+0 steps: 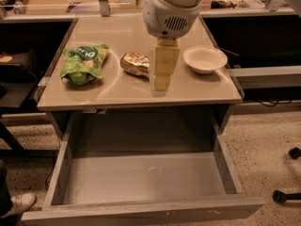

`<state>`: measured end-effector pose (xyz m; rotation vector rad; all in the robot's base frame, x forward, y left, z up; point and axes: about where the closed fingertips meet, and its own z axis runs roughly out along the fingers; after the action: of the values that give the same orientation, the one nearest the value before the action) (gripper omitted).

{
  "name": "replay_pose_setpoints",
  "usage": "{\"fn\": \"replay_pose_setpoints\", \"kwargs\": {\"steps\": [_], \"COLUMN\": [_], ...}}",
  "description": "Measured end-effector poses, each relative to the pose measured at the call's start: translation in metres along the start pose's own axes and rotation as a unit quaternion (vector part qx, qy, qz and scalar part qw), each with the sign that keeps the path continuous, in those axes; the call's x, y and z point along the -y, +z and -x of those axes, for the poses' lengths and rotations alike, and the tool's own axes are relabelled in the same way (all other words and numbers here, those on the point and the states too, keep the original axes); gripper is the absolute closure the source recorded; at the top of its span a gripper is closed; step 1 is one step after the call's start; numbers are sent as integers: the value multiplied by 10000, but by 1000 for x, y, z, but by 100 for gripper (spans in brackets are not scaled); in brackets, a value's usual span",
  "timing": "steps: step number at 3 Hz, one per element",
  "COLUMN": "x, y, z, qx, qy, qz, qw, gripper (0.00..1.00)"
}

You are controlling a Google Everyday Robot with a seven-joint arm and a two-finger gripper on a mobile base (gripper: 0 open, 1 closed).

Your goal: Place green rice chip bag into top drawer

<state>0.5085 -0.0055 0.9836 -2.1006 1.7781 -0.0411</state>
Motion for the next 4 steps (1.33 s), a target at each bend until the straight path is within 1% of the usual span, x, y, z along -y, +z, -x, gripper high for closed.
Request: {"fn": "replay_pose_setpoints", "kwargs": {"steps": [1, 2, 3, 4], "x": [46, 97, 131, 157], "y": [23, 46, 64, 45], "z": [23, 61, 95, 111], "qx": [294, 560, 763, 1012], "qy": [-157, -479, -677, -675], "qz": [-150, -65, 160, -137], "qw": [9993, 9973, 9947, 9925], "gripper": [0, 0, 0, 0]}}
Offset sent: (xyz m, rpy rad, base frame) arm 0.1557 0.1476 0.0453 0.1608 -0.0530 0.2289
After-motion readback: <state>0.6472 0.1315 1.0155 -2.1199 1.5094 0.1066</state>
